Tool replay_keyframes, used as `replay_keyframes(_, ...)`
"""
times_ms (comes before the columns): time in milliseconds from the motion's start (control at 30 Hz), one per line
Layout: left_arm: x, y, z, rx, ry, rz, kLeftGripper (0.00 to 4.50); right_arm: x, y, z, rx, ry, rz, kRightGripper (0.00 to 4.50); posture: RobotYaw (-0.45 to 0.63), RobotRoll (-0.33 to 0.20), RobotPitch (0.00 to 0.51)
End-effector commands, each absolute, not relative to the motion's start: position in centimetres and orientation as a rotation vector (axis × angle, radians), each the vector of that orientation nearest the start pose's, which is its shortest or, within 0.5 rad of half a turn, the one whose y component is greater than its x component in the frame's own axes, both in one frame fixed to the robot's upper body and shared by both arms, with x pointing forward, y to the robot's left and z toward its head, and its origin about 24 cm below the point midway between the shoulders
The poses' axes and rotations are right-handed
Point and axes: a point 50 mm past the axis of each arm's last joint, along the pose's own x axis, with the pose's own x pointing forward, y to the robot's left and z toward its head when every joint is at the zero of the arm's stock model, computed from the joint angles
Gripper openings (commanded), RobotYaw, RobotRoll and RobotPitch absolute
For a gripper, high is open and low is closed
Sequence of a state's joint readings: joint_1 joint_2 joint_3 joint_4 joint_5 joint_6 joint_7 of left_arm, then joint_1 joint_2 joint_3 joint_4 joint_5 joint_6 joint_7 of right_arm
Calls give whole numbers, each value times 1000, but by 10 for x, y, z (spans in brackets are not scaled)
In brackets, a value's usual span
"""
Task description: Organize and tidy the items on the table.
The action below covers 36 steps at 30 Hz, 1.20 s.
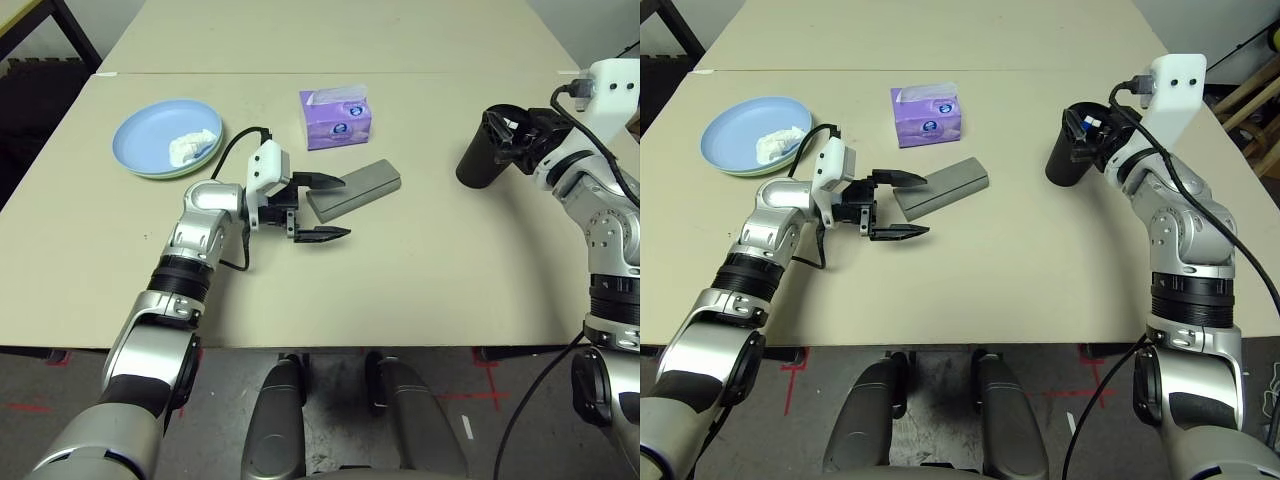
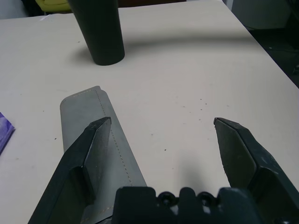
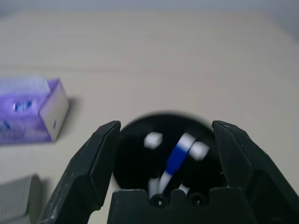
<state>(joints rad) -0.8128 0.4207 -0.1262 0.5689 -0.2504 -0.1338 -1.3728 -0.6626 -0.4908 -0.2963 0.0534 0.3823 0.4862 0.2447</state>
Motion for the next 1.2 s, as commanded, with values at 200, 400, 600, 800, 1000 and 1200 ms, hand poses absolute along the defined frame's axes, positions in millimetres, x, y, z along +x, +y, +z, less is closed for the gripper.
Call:
replay_keyframes(200,345,139,169,443,-158,-1426,4500,325,-261,249,72,-507,127,4444,105,0,192)
replay_keyframes(400,348,144,176,403,-210,-1317,4500,318,-279,228,83,-569,32,4444,96,0,198)
replay_keyframes(600,358,158,192,319,-318,-1017,4500,320,-292,194,129,-509,-96,4444,101,0,203)
replay_keyframes(800,354,194,184,366,-303,-735,4500,303,-308,168,101,-416,-94,4444,132,0,203)
replay_keyframes(1000,344,242,174,300,-309,-317,4500,286,-308,150,20,-384,9,4444,123,0,193)
replay_keyframes(1200,319,270,170,208,-408,95,4500,286,-291,144,8,-384,77,4444,127,0,186)
